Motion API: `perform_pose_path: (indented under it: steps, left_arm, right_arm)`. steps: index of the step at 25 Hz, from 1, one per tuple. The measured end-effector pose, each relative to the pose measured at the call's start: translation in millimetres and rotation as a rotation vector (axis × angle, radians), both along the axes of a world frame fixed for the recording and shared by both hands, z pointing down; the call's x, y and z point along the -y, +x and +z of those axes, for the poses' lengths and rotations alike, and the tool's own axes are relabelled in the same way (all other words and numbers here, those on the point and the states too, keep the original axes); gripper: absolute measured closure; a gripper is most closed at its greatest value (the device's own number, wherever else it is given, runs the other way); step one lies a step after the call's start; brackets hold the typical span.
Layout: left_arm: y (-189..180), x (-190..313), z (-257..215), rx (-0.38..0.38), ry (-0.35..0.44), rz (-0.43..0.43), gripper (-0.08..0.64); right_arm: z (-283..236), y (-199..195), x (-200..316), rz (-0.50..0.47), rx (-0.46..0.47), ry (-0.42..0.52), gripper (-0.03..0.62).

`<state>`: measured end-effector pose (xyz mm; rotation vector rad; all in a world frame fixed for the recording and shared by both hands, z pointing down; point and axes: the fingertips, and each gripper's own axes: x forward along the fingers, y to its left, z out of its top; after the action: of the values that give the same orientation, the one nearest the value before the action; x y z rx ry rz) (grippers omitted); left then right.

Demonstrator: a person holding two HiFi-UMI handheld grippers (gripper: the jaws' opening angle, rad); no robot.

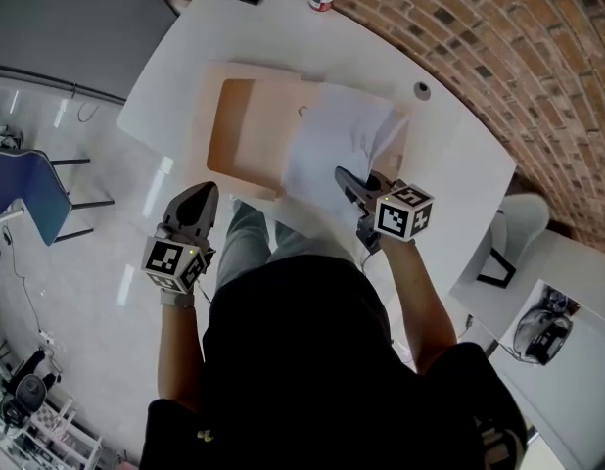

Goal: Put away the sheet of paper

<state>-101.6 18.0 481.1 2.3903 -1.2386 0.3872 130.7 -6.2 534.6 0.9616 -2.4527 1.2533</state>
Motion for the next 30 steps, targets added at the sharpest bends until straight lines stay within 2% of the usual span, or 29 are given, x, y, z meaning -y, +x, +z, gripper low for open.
perform_pose_path:
  steps: [6,16,23,30]
  left_arm:
    - [-15,5,22,-0.005,-0.064,0.009,0.555]
    - [-45,31,64,0.025,-0.151,0.049,0.555]
    - [-61,44,92,0.057,-0.208,0.077,0.555]
    - [-71,47,118,0.057,-0.272,0.091,0.555]
  right_arm:
    - [27,-13,6,0.010,0.019,-0.088,0.583]
    - [76,-26,22,0.015,-0.068,-0.193,0.583]
    - [102,-27,27,0.062,-0.109,-0.266,0.583]
    - [115,-35,34,0.128,-0.079,-0.319,0.583]
